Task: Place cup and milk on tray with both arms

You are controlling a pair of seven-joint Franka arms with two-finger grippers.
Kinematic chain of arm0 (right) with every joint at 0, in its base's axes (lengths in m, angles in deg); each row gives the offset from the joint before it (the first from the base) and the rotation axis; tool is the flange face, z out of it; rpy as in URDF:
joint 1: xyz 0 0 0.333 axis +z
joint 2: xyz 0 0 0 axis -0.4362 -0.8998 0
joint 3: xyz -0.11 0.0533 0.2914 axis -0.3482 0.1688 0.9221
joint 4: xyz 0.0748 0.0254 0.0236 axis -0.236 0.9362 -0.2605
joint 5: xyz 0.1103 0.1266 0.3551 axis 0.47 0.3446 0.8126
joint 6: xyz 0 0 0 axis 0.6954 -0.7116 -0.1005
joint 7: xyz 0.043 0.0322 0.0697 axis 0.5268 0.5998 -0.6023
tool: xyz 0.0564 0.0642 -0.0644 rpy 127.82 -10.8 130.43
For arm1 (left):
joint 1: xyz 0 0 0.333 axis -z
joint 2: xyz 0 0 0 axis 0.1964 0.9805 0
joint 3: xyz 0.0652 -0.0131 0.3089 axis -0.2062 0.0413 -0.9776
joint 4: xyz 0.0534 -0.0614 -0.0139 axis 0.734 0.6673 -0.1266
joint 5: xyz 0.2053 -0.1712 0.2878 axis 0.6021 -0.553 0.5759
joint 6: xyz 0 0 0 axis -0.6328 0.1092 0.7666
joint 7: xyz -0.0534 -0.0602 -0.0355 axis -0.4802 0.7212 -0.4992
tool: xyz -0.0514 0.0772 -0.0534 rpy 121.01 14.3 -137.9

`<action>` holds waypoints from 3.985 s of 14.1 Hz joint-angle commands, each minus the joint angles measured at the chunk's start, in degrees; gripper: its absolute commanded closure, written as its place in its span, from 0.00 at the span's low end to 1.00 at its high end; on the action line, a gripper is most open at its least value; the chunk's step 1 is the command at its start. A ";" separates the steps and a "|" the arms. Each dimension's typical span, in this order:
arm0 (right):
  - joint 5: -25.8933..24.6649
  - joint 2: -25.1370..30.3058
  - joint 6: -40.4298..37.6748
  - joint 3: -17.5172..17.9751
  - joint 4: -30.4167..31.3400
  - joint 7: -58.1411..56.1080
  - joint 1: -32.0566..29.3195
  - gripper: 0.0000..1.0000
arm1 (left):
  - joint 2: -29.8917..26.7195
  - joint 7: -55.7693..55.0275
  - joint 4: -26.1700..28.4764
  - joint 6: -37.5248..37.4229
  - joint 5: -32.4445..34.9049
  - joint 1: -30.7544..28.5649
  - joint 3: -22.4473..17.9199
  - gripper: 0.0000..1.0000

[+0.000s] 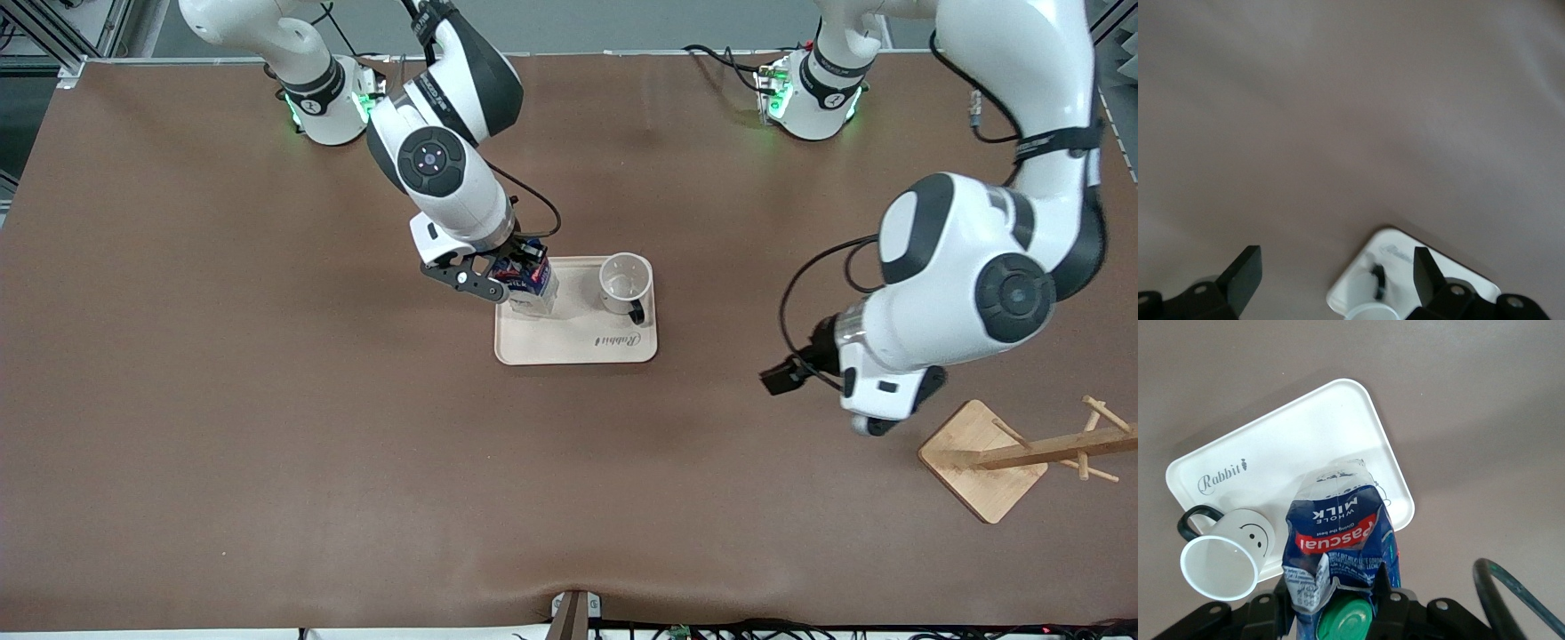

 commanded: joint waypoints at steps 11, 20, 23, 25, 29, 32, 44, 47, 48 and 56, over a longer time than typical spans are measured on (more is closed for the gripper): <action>-5.00 -2.39 1.50 -1.28 -2.39 -0.45 3.21 0.00 | -8.72 7.45 -1.27 -3.93 10.02 -2.72 -0.51 0.00; -5.26 -1.16 -31.18 -1.63 -27.44 -1.33 -13.12 0.00 | -11.80 27.56 -1.28 -6.48 10.11 -5.89 -0.60 0.00; -5.43 3.84 -31.72 -3.56 -26.50 -13.23 -20.14 0.00 | -13.46 27.67 -1.28 -11.12 10.11 -8.53 0.28 0.00; -10.76 6.65 -32.51 -3.92 -24.05 -20.02 -22.88 0.00 | -14.78 28.19 -1.02 -15.07 10.02 -8.26 0.28 0.00; -14.05 13.42 -25.60 -4.35 -13.43 -37.05 -30.16 0.00 | -15.49 34.70 -0.84 -16.76 9.84 -8.79 1.25 0.00; -14.05 18.08 -18.55 -4.44 -4.80 -47.54 -36.68 0.00 | -14.96 34.96 -1.19 -17.11 10.02 -8.62 0.55 0.00; -13.17 18.45 -19.86 -4.18 -8.30 -57.05 -39.15 0.00 | -29.64 35.05 15.42 -10.61 9.40 -7.91 0.72 0.00; -13.35 18.53 -19.60 -4.09 -8.30 -57.05 -38.97 0.00 | -29.20 34.87 14.89 -10.87 9.40 -8.09 1.07 0.00; -13.35 18.53 -19.60 -4.09 -8.30 -57.05 -38.97 0.00 | -29.20 34.96 14.89 -10.87 9.32 -8.17 1.07 0.00; -13.08 18.53 -19.95 9.35 -8.30 -56.97 -53.03 0.00 | -29.20 35.31 14.89 -10.96 9.40 -8.70 0.99 0.00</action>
